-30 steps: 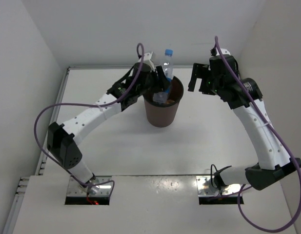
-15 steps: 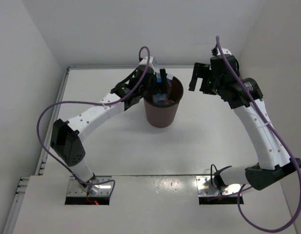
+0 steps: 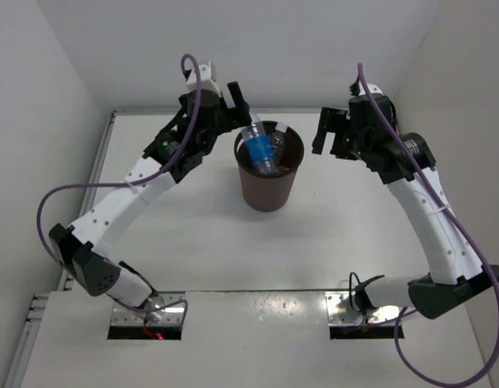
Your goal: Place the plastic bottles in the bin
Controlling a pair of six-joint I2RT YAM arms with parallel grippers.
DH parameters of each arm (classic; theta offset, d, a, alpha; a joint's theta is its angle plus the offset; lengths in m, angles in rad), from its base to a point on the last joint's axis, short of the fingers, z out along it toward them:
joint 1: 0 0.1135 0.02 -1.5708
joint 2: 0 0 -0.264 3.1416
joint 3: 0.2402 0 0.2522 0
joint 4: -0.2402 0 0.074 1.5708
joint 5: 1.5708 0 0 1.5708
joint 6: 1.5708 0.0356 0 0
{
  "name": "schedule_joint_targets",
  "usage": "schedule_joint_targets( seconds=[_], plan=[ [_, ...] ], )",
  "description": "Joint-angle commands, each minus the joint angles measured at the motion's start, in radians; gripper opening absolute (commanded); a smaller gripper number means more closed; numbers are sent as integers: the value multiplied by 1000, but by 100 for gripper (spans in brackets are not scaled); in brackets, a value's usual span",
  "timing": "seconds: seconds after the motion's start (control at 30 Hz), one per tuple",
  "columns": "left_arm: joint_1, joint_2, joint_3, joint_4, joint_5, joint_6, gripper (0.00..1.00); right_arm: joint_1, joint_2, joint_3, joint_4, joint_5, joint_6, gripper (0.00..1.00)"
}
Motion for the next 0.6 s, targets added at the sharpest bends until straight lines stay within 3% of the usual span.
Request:
schedule_joint_targets(
  seconds=[0.0,0.17,0.33,0.47,0.57],
  plan=[
    [50,-96,-63,11,-158,14,99,-3,-29,8,53,11,-8,100],
    [122,-208,-209,31,-391,14,99,-3,-17,54,65,25,-8,100],
    [189,-298,-393,112,-425,-22,99,-3,23,107,92,-16,1,100],
    [189,-327,-574,260,-350,123,99,-3,33,97,137,-30,1,100],
    [189,-315,-620,277,-420,144,99,-3,33,88,148,-30,1,100]
  ],
)
